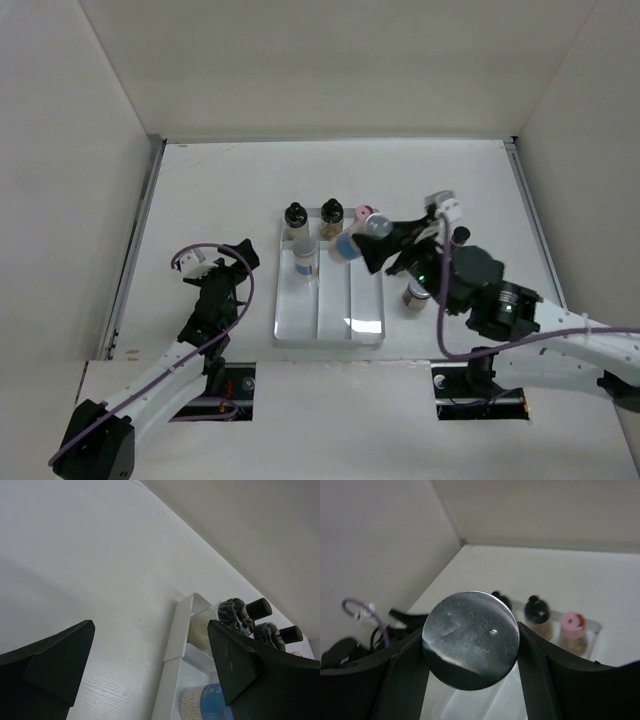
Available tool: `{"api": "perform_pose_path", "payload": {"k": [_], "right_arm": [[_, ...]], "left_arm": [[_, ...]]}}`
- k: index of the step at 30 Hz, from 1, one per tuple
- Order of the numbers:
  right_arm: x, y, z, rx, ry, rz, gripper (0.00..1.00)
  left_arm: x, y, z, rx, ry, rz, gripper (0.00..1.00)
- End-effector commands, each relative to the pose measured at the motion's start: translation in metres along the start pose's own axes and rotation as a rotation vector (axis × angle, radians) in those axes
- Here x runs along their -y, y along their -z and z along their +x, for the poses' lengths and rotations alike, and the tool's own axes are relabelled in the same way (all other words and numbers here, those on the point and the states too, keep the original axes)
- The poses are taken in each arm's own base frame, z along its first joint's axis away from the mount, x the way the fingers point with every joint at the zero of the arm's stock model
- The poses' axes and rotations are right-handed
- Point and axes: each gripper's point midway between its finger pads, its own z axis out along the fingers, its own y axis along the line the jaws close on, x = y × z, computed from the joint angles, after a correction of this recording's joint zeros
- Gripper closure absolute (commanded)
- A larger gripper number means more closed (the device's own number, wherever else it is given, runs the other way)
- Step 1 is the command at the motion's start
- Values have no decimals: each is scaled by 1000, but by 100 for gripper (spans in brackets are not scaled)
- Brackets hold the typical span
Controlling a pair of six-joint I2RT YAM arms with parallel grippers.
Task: Organize the condiment bottles
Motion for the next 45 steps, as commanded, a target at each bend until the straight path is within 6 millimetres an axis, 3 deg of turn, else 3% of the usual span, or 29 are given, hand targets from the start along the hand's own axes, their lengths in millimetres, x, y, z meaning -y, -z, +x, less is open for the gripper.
{"api": "perform_pose_path", "payload": {"k": [1, 5, 9, 12, 17, 23, 27, 31, 35, 41, 43, 45], "right_arm": [[-54, -5, 38, -69, 7, -115, 45], [-116, -19, 102, -182, 58, -238, 44], [-135, -41, 145, -214, 81, -247, 45], [-133, -52, 168, -223, 91, -219, 45], [-107, -69, 187, -178, 100, -134, 44], [-93, -73, 236, -235, 178, -98, 37], [-89, -75, 247, -264, 206, -72, 35], [-88, -75, 252, -298, 220, -52, 31], [-82, -70, 235, -279, 212, -20, 3], [-65, -44, 162, -172, 125, -5, 0], [-49, -29, 139, -133, 86, 3, 0], [-10, -18, 121, -87, 47, 72, 0]], "left_arm": [[7, -2, -8, 27, 33, 26, 0], [4, -2, -10, 36, 34, 18, 0], [5, 0, -13, 43, 42, 31, 0], [4, 0, -13, 42, 41, 29, 0], [6, -1, -11, 34, 40, 39, 0], [9, 1, -13, 38, 50, 55, 0], [9, 2, -13, 37, 50, 52, 0], [11, 1, -12, 30, 48, 58, 0], [11, 2, -13, 31, 50, 61, 0], [11, 1, -12, 28, 47, 58, 0], [10, 1, -12, 30, 47, 54, 0], [9, 0, -10, 24, 42, 52, 0]]}}
